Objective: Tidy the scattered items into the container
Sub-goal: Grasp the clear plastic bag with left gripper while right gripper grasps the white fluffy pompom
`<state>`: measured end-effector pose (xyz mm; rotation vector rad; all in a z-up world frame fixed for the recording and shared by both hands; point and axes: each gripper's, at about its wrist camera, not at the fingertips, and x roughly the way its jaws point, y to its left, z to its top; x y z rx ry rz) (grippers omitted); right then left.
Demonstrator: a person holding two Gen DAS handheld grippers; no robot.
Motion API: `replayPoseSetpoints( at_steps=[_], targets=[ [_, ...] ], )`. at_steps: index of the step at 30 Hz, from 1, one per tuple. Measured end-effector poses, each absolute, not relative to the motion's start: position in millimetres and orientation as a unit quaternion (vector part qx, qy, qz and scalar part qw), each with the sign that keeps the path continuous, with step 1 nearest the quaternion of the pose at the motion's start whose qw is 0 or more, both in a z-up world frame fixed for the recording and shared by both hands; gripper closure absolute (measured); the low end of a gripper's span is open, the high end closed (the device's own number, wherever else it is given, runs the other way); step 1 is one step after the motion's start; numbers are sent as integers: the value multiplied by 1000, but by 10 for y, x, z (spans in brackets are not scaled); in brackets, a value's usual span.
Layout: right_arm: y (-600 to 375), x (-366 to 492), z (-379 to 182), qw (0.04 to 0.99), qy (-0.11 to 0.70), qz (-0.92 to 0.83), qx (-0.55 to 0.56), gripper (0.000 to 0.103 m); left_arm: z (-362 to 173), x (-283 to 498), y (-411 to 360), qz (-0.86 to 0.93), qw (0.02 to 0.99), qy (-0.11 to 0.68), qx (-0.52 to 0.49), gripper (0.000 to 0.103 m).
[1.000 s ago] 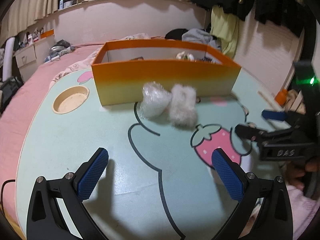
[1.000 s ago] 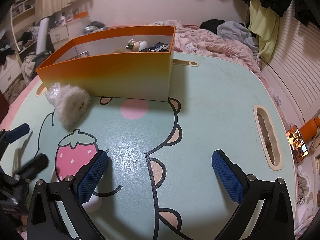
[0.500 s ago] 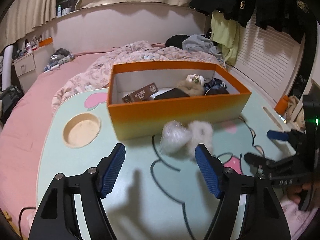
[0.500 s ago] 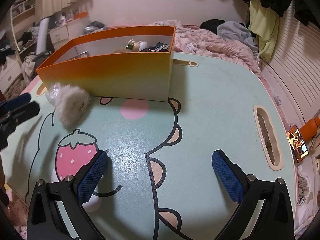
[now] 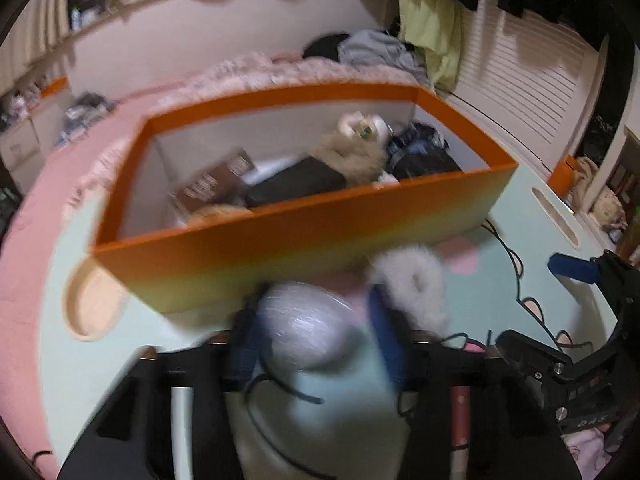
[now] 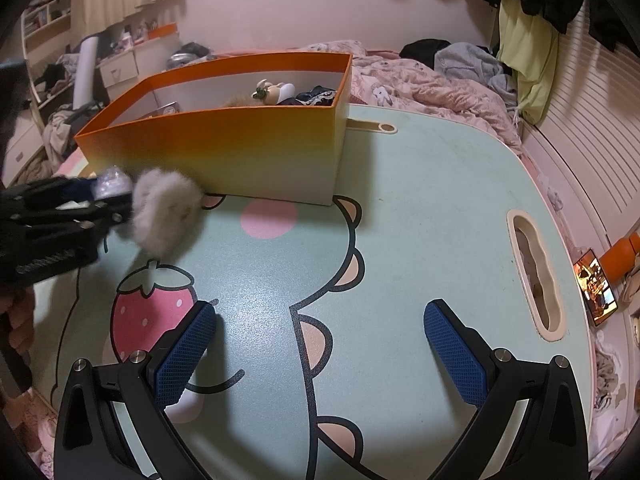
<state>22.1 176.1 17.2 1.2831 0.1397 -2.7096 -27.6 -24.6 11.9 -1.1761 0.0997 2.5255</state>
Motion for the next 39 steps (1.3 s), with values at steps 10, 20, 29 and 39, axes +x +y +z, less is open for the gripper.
replayPoseSetpoints(
  at_steps=[10, 20, 29, 39],
  targets=[
    [1758, 223, 172, 70, 46, -901, 426, 0, 312, 92, -433, 914, 185, -4, -361, 72],
    [1762, 218, 177, 74, 44, -901, 425, 0, 474, 726, -806, 929, 185, -38, -319, 72],
    [1616, 191, 418, 144, 8, -902, 407, 0, 571, 855, -1028, 939, 166, -43, -300, 72],
    [1046, -158, 513, 182, 27, -883, 431, 0, 589, 876, -966, 939, 175, -41, -294, 72]
  ],
)
